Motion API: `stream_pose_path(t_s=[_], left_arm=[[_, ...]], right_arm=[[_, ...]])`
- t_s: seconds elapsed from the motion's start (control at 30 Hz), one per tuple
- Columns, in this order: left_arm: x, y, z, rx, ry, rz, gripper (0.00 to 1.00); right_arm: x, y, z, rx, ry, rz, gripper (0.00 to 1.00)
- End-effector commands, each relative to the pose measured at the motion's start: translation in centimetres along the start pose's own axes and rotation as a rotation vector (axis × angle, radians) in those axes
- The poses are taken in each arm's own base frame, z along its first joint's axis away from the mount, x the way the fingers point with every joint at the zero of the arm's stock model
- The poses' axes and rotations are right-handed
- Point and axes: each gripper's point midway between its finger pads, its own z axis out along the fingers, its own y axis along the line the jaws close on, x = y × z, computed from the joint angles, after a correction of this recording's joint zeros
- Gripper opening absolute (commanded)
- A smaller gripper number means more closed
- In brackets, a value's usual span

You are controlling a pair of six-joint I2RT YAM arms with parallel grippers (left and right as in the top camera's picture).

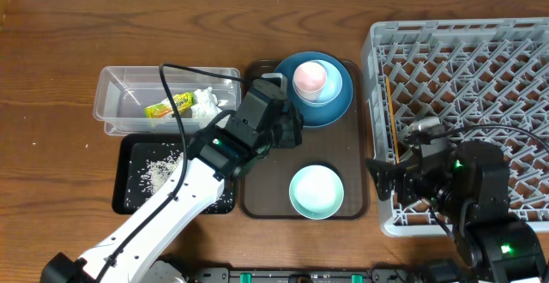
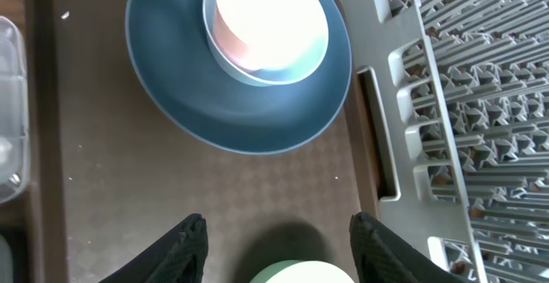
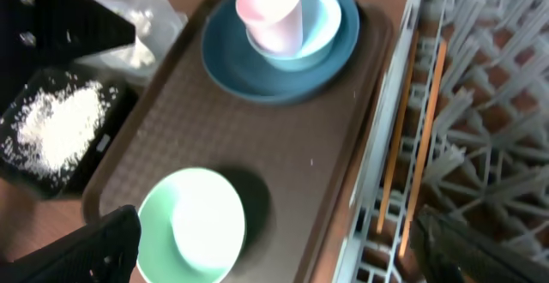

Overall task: Sort waste into correct bins and load items into the dishwasher rack
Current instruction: 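Move the left gripper over the pink cup on the blue plate, then grasp the pink cup rim with the left gripper and lift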

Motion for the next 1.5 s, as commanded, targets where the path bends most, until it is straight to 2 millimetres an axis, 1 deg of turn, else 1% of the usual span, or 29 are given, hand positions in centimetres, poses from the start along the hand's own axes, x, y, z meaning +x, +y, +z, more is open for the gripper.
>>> stream_pose_path(t_s=[0.0, 0.1, 0.3, 0.4, 0.5, 0.6, 0.7, 0.8, 0.83, 0.87, 0.93, 1.0, 1.23, 1.33, 1.4, 1.47], left_arm=[[-0.5, -0.2, -0.3, 0.041, 0.002, -0.068, 0.56], [-1.2, -1.1, -0.5, 0.131, 0.017, -0.132, 0.56], [-3.9, 0.3, -0.5, 0.137, -0.045, -0.218, 0.55], [-5.0, 0.0, 0.0, 0.158, -0.047, -0.227, 0.55], [-6.0, -0.8, 1.1, 0.175, -0.031, -0.225, 0.55], [-7.0, -1.2, 2.5, 0.157, -0.004, -0.228, 0.55], [-8.1, -1.5, 4.1, 0.136, 0.024, -0.228, 0.55], [-8.7, -1.3, 5.7, 0.114, 0.036, -0.231, 0.55], [-8.9, -0.9, 6.6, 0.096, 0.025, -0.232, 0.55], [-9.0, -0.4, 7.1, 0.075, 0.014, -0.233, 0.55], [-9.1, 1.2, 8.3, 0.000, -0.010, -0.238, 0.54], [-9.0, 2.2, 9.0, -0.045, -0.017, -0.241, 0.54], [-7.7, 2.9, 11.2, -0.065, 0.020, -0.242, 0.54], [-7.2, 3.4, 11.9, -0.078, 0.036, -0.245, 0.43], [-7.0, 3.6, 12.4, -0.083, 0.043, -0.246, 0.41], [-6.8, 3.8, 12.9, -0.087, 0.048, -0.247, 0.41]], right_arm=[[-0.9, -1.1, -0.2, 0.070, -0.025, -0.032, 0.99], [-1.3, -2.6, 0.3, 0.148, -0.025, -0.030, 0.99], [-1.8, -3.4, 1.8, 0.170, -0.011, -0.026, 0.99], [-2.0, -4.3, 2.8, 0.203, 0.001, -0.024, 0.99], [-1.8, -5.2, 4.1, 0.233, 0.031, -0.018, 0.99], [-1.4, -5.8, 5.6, 0.240, 0.068, -0.011, 0.99], [-0.6, -6.3, 6.9, 0.244, 0.118, -0.003, 0.99], [0.3, -6.6, 7.8, 0.247, 0.160, 0.005, 0.99], [0.5, -6.7, 8.1, 0.248, 0.174, 0.007, 0.99], [0.6, -6.8, 8.3, 0.251, 0.180, 0.008, 0.99], [0.9, -7.0, 8.7, 0.251, 0.193, 0.010, 0.99], [1.1, -7.1, 8.9, 0.252, 0.203, 0.012, 0.99], [1.1, -7.1, 9.0, 0.251, 0.205, 0.012, 0.99], [1.1, -7.1, 9.0, 0.252, 0.205, 0.012, 0.99], [1.1, -7.1, 9.0, 0.252, 0.205, 0.012, 0.99], [1.1, -7.1, 9.0, 0.252, 0.205, 0.012, 0.99]])
